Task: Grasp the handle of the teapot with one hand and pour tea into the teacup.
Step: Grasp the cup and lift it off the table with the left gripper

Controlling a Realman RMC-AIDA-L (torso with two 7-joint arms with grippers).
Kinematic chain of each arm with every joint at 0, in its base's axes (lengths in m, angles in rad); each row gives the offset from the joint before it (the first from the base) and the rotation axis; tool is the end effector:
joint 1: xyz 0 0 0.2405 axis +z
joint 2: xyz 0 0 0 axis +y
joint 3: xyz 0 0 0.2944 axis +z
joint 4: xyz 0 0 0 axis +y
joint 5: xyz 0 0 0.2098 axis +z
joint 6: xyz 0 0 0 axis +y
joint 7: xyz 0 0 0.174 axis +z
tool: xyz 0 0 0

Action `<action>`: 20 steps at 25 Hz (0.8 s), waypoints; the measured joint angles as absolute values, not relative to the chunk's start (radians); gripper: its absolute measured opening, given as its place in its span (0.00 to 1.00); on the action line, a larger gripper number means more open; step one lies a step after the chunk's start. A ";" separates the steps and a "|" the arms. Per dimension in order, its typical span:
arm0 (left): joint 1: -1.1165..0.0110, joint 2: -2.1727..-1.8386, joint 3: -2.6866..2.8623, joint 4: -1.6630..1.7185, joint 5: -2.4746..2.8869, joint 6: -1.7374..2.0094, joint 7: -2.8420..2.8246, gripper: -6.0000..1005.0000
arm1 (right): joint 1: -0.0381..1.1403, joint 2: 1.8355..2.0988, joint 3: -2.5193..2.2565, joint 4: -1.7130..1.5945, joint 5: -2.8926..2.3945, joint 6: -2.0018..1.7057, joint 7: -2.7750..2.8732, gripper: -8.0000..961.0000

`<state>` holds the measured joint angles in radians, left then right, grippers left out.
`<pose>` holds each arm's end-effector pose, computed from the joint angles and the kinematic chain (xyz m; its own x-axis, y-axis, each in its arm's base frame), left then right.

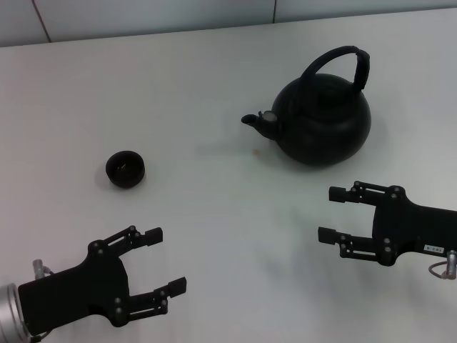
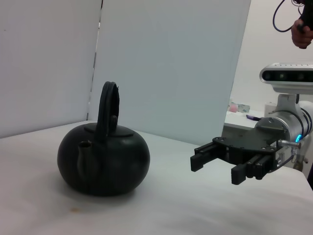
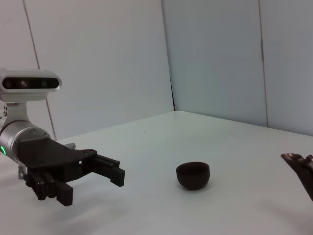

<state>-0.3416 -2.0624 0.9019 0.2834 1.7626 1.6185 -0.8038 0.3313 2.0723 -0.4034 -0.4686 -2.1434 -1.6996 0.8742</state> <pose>-0.3183 0.2459 -0.0988 0.7704 0.2037 0.6042 0.3355 -0.9353 -0.1124 0.3489 0.2616 -0.0507 0.7991 -0.1980 -0.5676 -0.4009 -0.8791 -0.2577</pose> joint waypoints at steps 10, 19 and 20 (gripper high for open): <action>-0.344 -2.063 0.902 0.282 1.762 1.618 -0.804 0.86 | 0.331 2.071 -0.403 -0.471 -2.143 -1.700 0.874 0.75; -0.340 -2.063 0.902 0.277 1.762 1.618 -0.801 0.86 | 0.331 2.071 -0.403 -0.469 -2.143 -1.700 0.874 0.75; -0.340 -2.063 0.902 0.277 1.762 1.618 -0.801 0.86 | 0.331 2.071 -0.403 -0.469 -2.143 -1.700 0.874 0.75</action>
